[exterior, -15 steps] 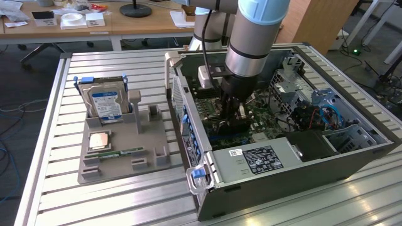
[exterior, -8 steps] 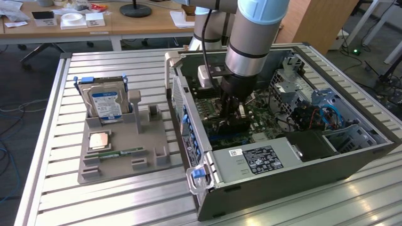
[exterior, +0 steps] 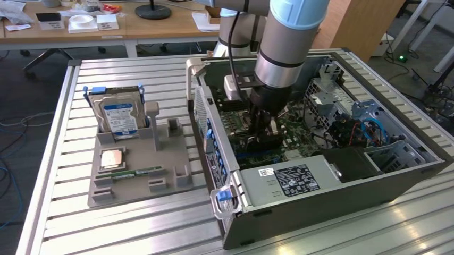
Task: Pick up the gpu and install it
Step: 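Insert the gpu into the slot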
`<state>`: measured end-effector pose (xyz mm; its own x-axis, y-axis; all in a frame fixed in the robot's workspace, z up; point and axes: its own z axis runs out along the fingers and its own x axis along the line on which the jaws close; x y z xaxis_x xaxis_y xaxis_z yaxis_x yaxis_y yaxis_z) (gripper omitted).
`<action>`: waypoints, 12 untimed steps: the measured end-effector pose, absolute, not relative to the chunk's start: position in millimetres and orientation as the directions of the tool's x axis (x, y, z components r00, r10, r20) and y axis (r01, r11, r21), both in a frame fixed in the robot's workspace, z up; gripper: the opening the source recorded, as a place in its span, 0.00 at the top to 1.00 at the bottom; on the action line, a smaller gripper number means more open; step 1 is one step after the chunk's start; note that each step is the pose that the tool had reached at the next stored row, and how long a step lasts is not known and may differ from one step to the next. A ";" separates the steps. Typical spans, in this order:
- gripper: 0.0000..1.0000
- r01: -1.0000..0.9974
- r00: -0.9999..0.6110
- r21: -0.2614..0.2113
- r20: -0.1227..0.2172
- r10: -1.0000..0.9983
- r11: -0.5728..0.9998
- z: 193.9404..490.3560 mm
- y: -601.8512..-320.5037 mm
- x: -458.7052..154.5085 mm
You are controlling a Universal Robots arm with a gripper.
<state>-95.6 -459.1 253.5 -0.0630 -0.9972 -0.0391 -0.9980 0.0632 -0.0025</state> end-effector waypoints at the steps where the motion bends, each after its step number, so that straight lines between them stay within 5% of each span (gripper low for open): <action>1: 0.60 -0.998 -0.063 -0.003 -0.039 -0.997 0.063 253.3 -459.4 -95.5; 12: 0.60 -0.998 -0.063 -0.003 -0.039 -0.997 0.063 252.5 -459.8 -95.5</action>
<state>-95.5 -459.8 252.5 -0.0629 -0.9973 -0.0391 -0.9980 0.0631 -0.0026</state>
